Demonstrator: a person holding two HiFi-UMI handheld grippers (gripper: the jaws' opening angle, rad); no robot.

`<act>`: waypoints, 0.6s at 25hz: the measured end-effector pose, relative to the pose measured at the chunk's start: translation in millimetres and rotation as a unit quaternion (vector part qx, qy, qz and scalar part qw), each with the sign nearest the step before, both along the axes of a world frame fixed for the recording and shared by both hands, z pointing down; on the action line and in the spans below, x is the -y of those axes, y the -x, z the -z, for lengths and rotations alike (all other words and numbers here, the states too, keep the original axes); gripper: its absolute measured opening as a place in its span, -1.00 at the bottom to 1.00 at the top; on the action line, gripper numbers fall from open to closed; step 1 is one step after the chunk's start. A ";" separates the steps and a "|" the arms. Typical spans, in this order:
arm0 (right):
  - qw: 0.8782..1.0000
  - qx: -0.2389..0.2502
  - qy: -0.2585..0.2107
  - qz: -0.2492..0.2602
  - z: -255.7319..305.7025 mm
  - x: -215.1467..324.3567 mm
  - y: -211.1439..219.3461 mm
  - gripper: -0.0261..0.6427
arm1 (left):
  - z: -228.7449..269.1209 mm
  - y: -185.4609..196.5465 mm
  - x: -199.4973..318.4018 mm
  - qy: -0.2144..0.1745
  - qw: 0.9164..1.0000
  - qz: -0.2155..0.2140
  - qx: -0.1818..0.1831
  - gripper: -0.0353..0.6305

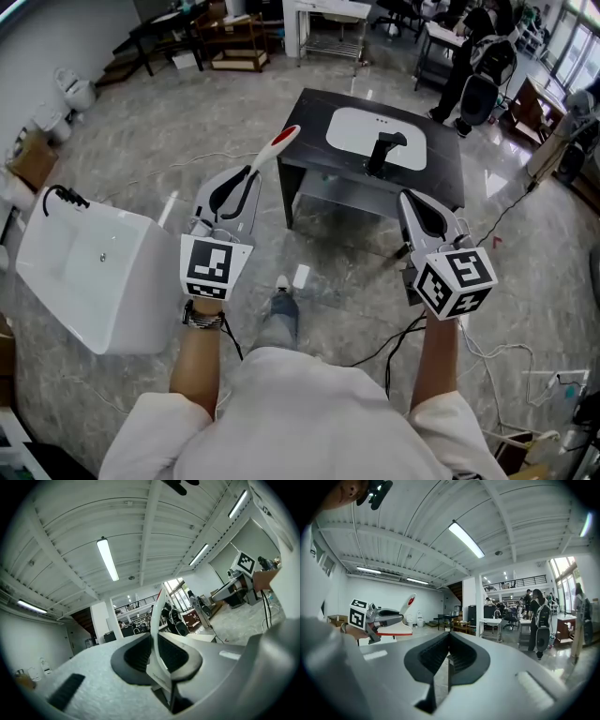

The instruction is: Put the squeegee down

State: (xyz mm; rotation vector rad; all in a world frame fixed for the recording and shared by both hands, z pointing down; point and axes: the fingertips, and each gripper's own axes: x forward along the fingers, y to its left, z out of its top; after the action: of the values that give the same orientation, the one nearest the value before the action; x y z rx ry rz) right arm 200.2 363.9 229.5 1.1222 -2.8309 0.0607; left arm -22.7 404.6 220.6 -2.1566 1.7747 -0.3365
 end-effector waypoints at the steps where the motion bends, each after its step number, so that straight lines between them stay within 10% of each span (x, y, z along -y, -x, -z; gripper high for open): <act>1: 1.000 0.000 0.001 0.000 -2.1 8.1 2.7 -0.90 | -2.7 2.7 8.7 0.002 1.000 -0.001 0.000 -0.75; 15: 1.000 0.001 0.012 -0.021 -12.4 188.9 70.0 -0.90 | -24.9 64.4 202.3 0.023 0.999 -0.031 -0.006 -0.76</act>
State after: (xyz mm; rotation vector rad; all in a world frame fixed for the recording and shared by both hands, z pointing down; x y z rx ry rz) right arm 130.2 174.9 241.9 1.1776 -2.8006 0.0971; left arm -87.1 202.3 245.5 -2.2448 1.7197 -0.3534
